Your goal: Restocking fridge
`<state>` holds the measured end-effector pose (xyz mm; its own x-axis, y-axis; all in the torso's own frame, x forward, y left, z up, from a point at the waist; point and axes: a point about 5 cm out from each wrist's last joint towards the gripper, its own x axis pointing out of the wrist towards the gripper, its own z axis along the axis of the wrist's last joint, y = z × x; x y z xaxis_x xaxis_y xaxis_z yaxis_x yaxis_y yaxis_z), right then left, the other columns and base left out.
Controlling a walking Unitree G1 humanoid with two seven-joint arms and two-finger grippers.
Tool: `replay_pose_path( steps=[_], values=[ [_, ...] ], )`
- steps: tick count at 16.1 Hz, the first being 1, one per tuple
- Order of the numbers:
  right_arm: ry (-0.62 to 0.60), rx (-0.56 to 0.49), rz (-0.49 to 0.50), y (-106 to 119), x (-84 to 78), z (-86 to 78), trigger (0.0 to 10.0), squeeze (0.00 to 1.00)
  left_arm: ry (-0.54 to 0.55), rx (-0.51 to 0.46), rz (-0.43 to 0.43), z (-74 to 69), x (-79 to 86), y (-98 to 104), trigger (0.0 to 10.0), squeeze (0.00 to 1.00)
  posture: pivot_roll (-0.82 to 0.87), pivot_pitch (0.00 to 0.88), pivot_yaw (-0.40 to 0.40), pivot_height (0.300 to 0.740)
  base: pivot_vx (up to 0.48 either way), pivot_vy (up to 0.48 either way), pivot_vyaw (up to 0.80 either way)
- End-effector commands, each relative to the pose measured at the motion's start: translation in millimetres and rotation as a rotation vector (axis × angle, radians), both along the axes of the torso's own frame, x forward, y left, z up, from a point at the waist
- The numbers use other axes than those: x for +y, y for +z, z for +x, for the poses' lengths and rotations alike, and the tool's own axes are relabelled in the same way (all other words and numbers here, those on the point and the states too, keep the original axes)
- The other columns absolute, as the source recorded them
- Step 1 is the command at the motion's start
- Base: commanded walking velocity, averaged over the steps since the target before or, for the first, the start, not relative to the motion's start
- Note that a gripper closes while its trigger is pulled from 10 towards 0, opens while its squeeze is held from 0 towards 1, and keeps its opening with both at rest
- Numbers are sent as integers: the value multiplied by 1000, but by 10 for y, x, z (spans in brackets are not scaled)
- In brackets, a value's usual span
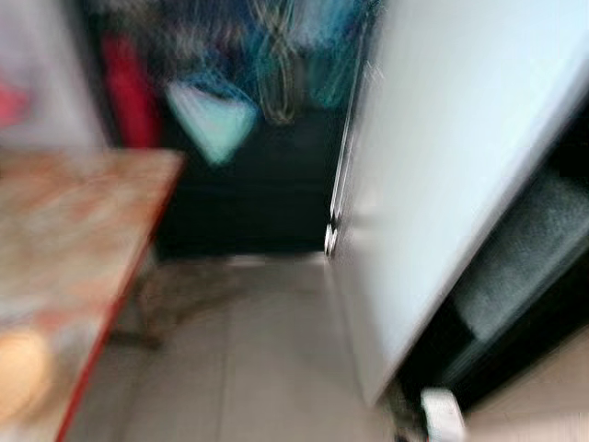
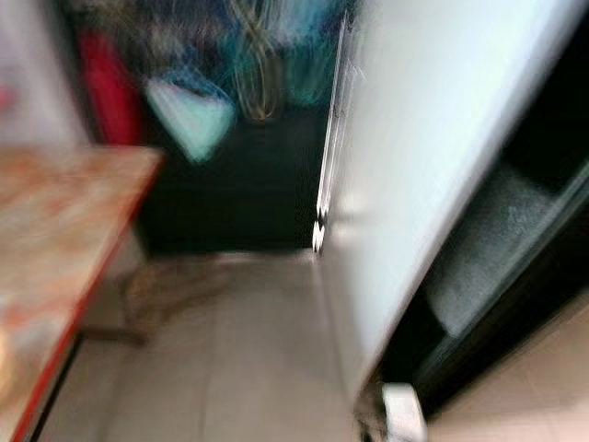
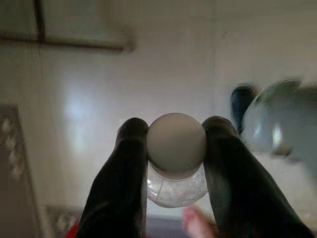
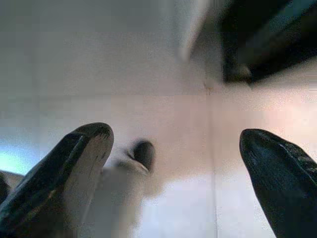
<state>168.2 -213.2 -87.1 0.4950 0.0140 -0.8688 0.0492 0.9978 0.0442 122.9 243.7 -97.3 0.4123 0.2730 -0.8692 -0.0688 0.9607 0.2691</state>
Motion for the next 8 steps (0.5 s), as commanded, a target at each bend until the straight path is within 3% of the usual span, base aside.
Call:
replay_pose_path(
  steps=[1, 8],
  values=[
    [7, -21, 11, 25, 53, 77, 10000, 0, 4, 27, 3, -86, 25, -20, 10000, 0, 122, 0, -45, 740, 0, 0, -800],
    [3, -21, 16, 21, 67, 74, 10000, 0, -2, 28, 4, -86, 35, -17, 10000, 0, 121, 0, -38, 740, 0, 0, -795]
  ],
)
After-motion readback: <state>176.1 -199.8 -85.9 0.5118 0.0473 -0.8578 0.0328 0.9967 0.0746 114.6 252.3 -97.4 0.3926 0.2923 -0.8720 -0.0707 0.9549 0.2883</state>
